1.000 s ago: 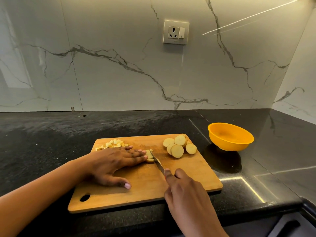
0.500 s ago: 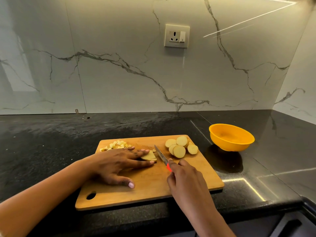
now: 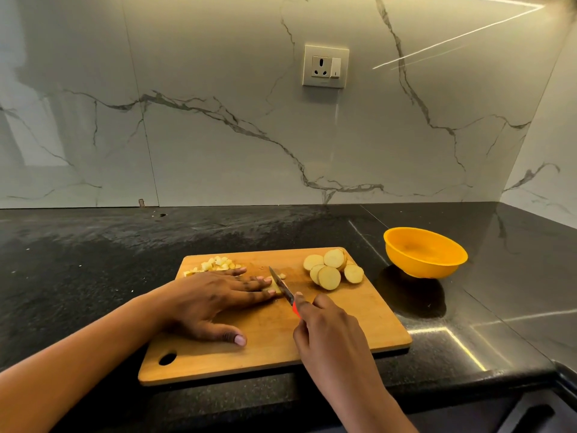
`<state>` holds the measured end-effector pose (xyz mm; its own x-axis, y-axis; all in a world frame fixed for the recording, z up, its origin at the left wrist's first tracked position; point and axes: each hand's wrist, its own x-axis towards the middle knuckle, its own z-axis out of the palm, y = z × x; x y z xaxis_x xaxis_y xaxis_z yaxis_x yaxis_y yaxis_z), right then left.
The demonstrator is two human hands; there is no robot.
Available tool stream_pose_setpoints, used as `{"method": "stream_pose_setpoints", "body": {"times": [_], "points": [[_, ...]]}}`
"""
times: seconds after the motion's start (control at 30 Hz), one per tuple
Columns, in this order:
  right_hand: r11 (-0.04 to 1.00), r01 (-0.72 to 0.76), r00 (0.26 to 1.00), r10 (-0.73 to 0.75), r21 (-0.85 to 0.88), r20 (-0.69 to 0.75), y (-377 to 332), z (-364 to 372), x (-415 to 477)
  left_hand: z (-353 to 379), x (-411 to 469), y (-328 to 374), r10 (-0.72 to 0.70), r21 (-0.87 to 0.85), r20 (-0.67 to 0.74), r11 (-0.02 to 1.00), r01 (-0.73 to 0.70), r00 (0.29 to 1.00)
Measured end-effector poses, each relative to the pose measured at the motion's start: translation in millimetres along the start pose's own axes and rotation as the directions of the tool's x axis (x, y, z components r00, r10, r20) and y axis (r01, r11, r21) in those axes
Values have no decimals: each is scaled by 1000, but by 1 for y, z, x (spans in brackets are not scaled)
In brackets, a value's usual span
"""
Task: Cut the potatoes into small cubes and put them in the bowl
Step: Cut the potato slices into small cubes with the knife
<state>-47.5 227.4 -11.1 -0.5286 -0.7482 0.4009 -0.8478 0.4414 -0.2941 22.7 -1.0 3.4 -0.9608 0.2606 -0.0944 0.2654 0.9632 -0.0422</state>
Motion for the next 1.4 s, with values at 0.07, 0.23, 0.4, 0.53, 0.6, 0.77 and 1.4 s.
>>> {"method": "stream_pose_setpoints", "body": {"times": [0.07,0.23,0.4,0.53,0.6,0.77,1.4], "points": [[1000,-1,1000,1,-7,13,0,1,0,0,0,0,-12,-17,5,1000,12,1000],[995,10,997,-1,-103,82,-8,0,4,0,1,-1,1,-32,3,999,-1,1000],[984,17,972,25,-178,234,-27,-1,22,-1,1,-1,10,-23,-8,1000,-10,1000],[986,53,973,-16,-156,230,-18,-8,11,0,1,-2,-2,-11,3,1000,2,1000],[988,76,974,-45,-136,223,-14,-13,-4,1,1,-3,-2,0,7,1000,2,1000],[998,34,987,-26,-47,161,-6,-20,-15,2,-1,-2,13,1,-28,1000,-13,1000],[999,27,998,-25,-39,63,-15,-2,2,3,-7,-6,-9,12,-61,1000,10,998]]}}
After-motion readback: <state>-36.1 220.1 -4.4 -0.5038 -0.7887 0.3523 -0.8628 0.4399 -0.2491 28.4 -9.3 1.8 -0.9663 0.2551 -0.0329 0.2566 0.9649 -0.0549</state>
